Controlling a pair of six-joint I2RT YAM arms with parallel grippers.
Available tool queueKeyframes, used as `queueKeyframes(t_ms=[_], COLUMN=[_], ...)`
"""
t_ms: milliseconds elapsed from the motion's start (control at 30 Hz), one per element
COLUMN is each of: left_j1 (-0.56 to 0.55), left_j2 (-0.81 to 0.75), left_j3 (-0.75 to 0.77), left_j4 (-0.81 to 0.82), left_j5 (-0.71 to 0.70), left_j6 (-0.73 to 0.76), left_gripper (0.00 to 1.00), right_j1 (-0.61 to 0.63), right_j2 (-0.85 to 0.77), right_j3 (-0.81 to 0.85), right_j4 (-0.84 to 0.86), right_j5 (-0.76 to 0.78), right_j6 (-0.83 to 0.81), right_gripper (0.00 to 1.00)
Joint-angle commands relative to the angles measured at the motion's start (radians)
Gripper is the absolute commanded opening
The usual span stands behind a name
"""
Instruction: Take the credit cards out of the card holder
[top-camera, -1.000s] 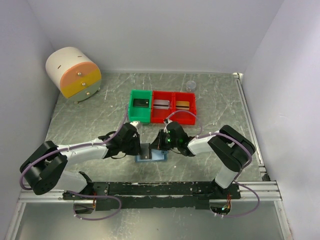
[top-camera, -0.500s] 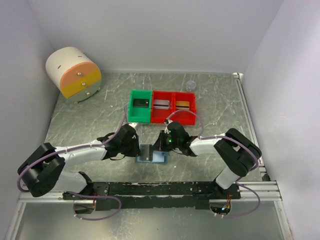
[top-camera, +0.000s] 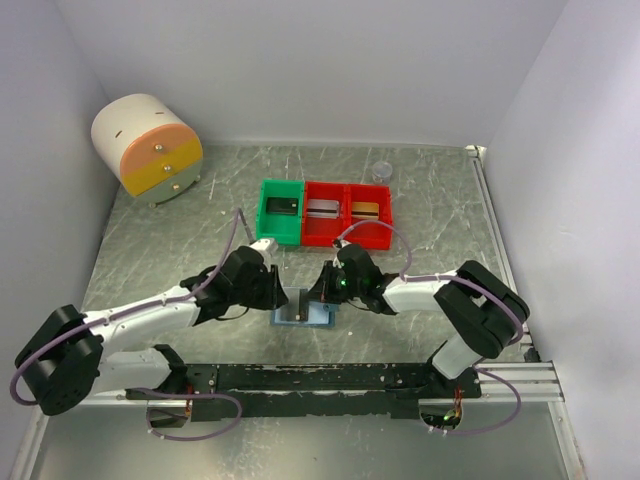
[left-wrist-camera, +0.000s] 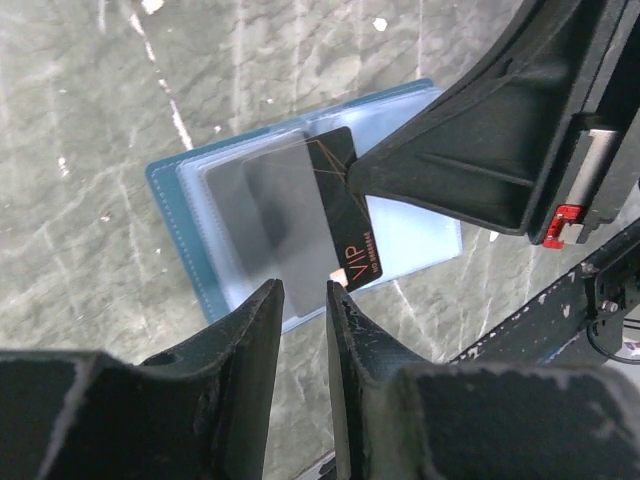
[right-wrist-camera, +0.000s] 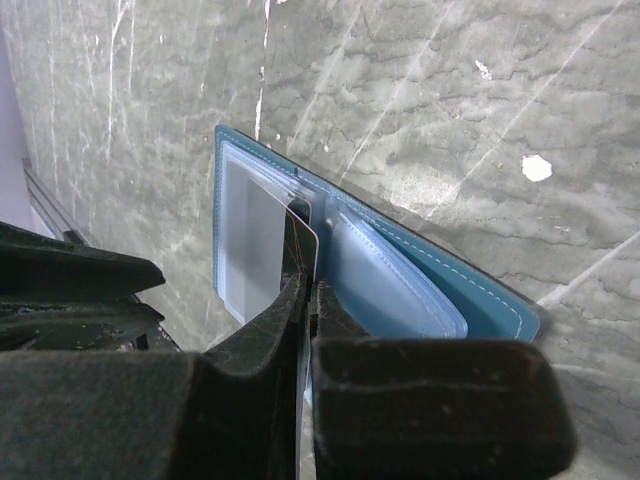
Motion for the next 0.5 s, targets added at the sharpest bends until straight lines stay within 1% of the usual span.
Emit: queueKeyframes(t_ms=[0,167,267,367,467], left_j1=[-0.009,-0.011,-0.019,-0.034,-0.038], left_j2=[0.054,0.177,0.273,0.284,0.264], left_j3=[0.035,0.041,0.075,0.076,0.063], left_j4=[0.082,0.099,0.024,0.0,-0.009], left_j5=[0.061,0.05,0.0,-0.028,-0.048], left_j6=[0.007,-0.002,-0.005,0.0,-0.008], left_gripper=[0.36,0.34,0.28,0.26,0.26], right_j1=[-0.004,-0.006,-0.007,-0.008,-0.011], right_j2=[-0.007,-0.004,0.006,0.01,0.017], right_j3=[-0.005,-0.005,-0.005,-0.016,-0.035], right_j4=[-0.016,-0.026,-0.006,0.032,0.088], right_j5=[0.019,0.03,0.003,-0.015,-0.043], right_j6=[0.003,0.003,0.002,0.013,0.031], right_gripper=[0.0,0.0,0.0,0.0,0.05])
